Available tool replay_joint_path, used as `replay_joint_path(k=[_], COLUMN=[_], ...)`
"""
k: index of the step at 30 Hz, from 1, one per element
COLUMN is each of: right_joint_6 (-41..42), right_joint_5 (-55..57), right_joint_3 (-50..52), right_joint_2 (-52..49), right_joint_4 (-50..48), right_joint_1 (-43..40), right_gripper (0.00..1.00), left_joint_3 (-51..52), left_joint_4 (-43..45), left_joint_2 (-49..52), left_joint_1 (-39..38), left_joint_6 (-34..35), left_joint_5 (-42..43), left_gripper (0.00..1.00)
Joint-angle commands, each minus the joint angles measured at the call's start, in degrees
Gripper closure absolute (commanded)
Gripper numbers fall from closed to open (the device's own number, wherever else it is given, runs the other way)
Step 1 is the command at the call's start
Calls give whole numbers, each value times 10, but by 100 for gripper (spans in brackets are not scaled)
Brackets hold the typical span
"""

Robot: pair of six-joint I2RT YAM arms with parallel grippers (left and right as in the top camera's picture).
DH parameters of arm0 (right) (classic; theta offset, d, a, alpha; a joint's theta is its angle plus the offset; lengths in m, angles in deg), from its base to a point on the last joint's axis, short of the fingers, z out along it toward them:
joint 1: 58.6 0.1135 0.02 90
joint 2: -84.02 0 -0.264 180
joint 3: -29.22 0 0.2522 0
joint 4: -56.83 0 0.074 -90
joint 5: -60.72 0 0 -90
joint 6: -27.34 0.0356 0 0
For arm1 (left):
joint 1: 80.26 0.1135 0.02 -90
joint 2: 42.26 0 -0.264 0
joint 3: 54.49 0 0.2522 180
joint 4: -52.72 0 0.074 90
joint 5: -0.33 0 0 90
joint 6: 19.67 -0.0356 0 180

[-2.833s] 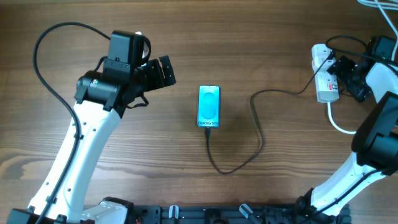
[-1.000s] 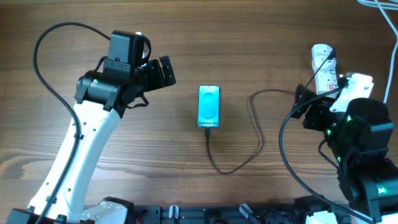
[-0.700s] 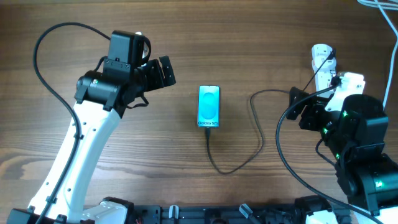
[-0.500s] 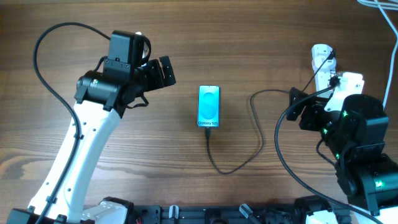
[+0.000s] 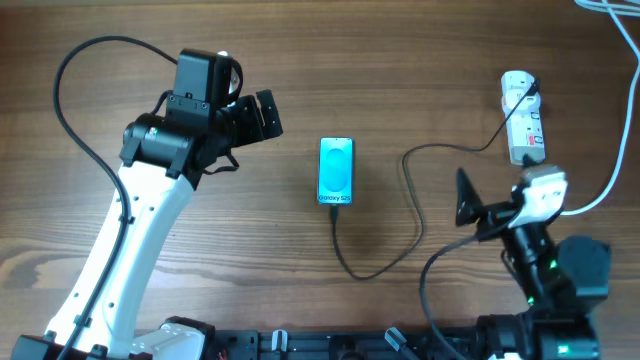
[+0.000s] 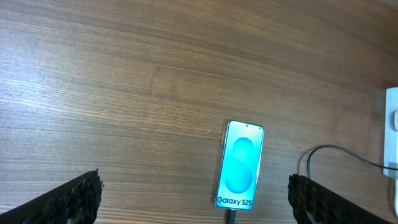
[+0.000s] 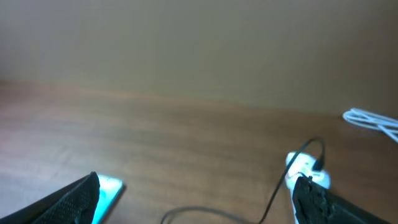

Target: Plug charger to phone and switch on socket

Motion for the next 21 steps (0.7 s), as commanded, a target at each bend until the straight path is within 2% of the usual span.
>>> replay_joint_path(k=[1,6,12,21], right_joint_6=[-18,-16,22,67], right_joint_5=[-30,-29,-10,10], right_joint_3=[78,148,206,254], right_joint_2=[79,138,188,190], right_joint_4=[-35,-70,-104,-148], right_joint_1=[-2,-2,-1,0], right_gripper=[0,0,0,0], left_joint_3=[-1,-1,-1,-1], left_joint_4=[1,1,1,1], left_joint_2=[-3,-3,-3,-3], left_joint_1=[1,1,1,1], left_joint_6=[9,9,9,9], left_joint_5=[-9,-9,-9,-9], left_gripper=[0,0,0,0])
